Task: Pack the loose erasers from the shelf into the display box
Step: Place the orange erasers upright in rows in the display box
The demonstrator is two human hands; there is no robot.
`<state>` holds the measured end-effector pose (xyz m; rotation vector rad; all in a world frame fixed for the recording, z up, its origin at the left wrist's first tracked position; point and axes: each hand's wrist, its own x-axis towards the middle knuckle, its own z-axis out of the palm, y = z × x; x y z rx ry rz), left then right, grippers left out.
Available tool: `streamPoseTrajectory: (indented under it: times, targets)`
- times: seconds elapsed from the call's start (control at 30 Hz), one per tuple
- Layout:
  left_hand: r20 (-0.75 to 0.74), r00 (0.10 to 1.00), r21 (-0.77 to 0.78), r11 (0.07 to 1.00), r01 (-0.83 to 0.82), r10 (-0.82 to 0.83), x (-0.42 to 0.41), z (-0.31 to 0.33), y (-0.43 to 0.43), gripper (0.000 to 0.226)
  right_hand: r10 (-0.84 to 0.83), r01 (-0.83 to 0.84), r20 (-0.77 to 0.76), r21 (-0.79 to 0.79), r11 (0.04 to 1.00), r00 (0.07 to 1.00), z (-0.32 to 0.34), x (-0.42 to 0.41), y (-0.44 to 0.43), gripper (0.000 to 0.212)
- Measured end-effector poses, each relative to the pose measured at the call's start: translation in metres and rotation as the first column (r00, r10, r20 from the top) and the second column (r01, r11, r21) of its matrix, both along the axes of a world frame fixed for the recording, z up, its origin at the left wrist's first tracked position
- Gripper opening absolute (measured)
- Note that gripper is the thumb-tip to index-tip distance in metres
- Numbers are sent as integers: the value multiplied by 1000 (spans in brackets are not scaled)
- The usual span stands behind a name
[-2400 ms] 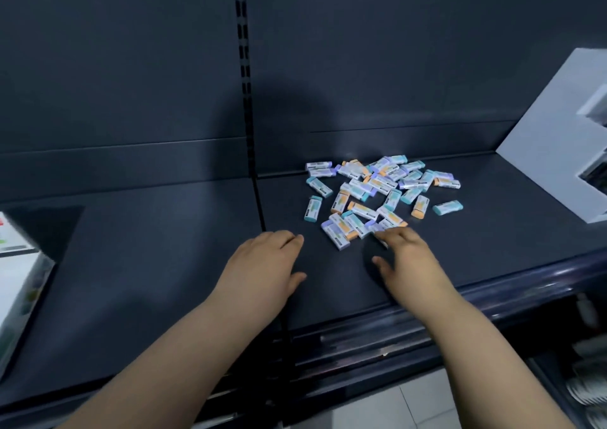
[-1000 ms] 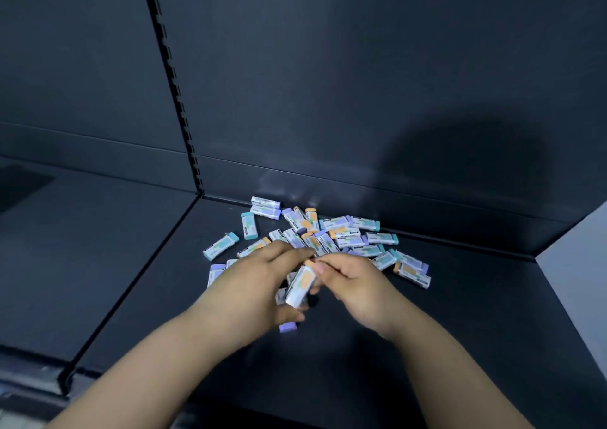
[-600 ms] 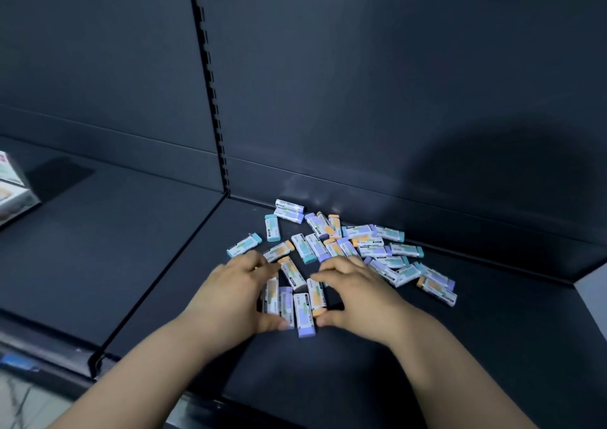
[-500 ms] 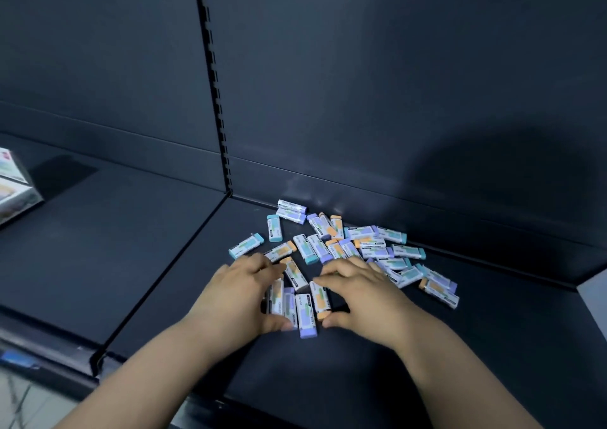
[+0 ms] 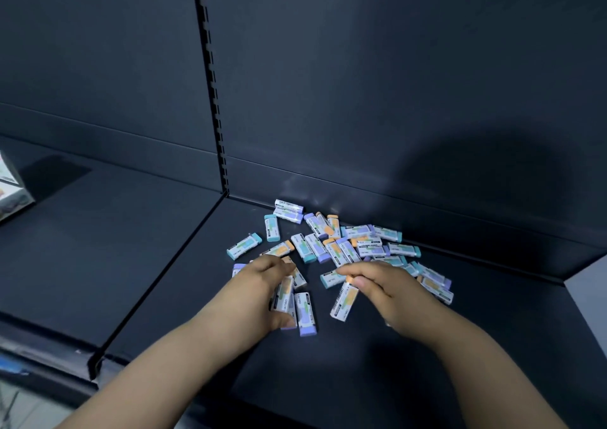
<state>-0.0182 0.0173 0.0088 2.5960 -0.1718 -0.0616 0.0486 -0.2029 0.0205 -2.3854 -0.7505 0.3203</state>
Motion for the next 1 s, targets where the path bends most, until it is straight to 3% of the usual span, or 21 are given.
streamPoseTrajectory:
  times: [0.17,0.33,0.4,0.53,0.67,0.83,1.0]
  targets:
    - [-164,985,40,997,61,-54,1,-1,-8,84,19,-13,30,-192,981,999,-10,-7,12,37]
    - [-220,972,152,981,116,-81,6,0,-8,80,23,-33,-41,-257,966,999,-13,-15,8,79]
    - [-213,973,166,978,127,-90,6,1,-9,80,35,-30,10,-300,954,999,-16,-19,11,80]
    - [-124,986,98,987,123,-111,0,5,-4,73,9,5,82,-171,985,997,-14,-25,16,68]
    - [-13,994,84,990,112,-112,-7,16,16,76,3,3,122,-43,999,993,0,-34,40,69]
    - [99,986,158,980,119,-136,-17,20,68,81,18,-14,192,-22,1000,981,6,-50,104,66]
    - [195,969,148,981,126,-154,-40,15,159,69,-59,58,205,9,998,977,0,-74,194,65]
